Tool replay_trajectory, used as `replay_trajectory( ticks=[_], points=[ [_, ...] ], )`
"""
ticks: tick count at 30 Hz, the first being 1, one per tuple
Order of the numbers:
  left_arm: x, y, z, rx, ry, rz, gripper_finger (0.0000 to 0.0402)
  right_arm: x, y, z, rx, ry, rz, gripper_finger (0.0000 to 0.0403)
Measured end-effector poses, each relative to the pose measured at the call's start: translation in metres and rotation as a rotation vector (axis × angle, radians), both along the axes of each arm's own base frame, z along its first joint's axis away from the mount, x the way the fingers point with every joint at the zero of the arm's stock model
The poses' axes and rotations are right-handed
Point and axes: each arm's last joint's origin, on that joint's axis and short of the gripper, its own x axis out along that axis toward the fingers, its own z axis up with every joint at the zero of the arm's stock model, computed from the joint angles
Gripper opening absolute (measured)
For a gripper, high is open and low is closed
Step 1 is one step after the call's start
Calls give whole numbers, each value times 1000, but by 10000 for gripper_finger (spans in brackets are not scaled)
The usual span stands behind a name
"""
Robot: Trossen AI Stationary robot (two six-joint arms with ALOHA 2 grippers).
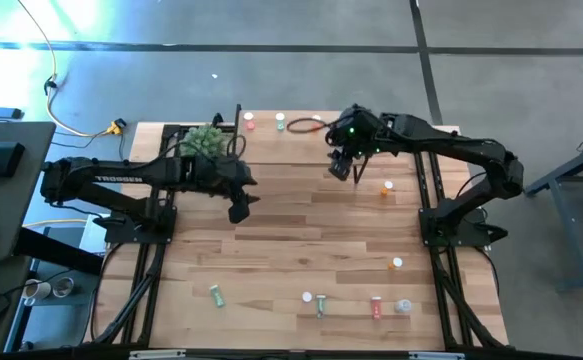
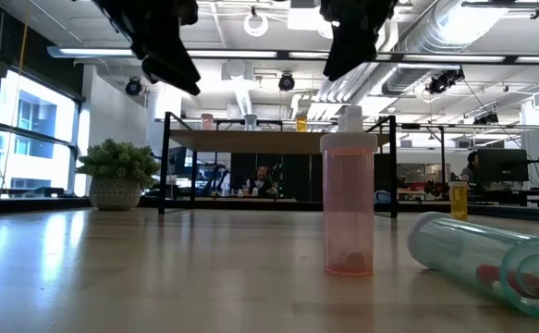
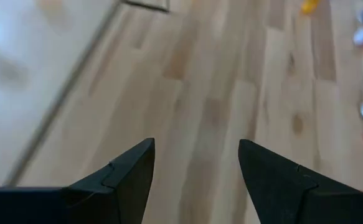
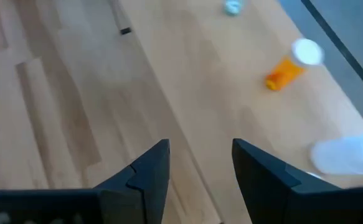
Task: Pick and place medicine bottles onto shelf by color
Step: Put the left blue pill bottle on the shelf aligned with the other blue pill bottle
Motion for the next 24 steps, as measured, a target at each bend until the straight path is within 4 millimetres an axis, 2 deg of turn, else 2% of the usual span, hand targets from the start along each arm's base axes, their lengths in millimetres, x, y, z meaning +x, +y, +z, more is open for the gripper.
replay_trajectory(
  ticks=[10, 19, 24],
  points=[
    [-1, -39, -5, -91, 60, -72, 223, 12, 50, 0, 53, -28, 83, 165],
    [-10, -87, -10, -131, 126, -97, 223, 16, 102, 1, 80, -61, 113, 165],
    [-18, -115, -11, -180, 97, -26, 223, 15, 129, 1, 91, -82, 112, 165]
  ],
)
